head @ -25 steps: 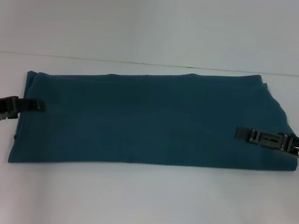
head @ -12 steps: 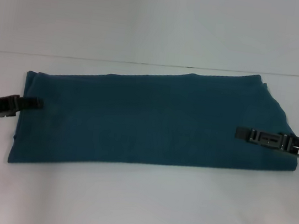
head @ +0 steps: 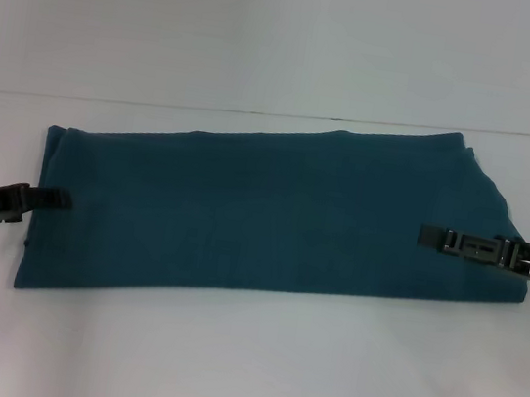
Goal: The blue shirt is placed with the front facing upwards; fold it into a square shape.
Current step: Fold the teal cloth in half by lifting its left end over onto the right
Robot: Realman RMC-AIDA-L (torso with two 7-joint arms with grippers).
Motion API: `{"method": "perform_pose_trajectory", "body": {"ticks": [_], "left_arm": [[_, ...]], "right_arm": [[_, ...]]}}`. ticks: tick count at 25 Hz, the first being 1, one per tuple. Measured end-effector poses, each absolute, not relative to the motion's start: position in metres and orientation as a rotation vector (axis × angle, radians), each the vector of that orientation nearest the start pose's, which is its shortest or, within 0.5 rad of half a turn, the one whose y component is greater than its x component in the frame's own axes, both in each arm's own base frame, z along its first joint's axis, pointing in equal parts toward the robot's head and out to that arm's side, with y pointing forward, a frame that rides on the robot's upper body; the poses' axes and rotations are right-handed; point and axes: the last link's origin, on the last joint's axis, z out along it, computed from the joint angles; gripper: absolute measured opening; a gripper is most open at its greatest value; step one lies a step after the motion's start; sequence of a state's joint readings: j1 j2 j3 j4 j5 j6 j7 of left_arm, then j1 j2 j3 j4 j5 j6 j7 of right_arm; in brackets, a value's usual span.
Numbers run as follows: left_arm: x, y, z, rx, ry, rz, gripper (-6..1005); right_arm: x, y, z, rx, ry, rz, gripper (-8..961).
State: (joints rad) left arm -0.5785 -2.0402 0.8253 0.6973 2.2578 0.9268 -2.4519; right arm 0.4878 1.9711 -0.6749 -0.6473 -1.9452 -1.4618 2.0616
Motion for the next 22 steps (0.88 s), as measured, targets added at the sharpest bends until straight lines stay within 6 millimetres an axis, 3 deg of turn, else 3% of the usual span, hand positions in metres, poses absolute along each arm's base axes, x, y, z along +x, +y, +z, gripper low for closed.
{"method": "perform_pose_trajectory", "body": {"ticks": [22], "left_arm": [[-0.310, 0.401, 0.005, -1.919, -1.648, -0.327, 853]], "right_arm": [[0.302, 0.342, 0.049, -2.282, 1.538, 0.787, 767]]}}
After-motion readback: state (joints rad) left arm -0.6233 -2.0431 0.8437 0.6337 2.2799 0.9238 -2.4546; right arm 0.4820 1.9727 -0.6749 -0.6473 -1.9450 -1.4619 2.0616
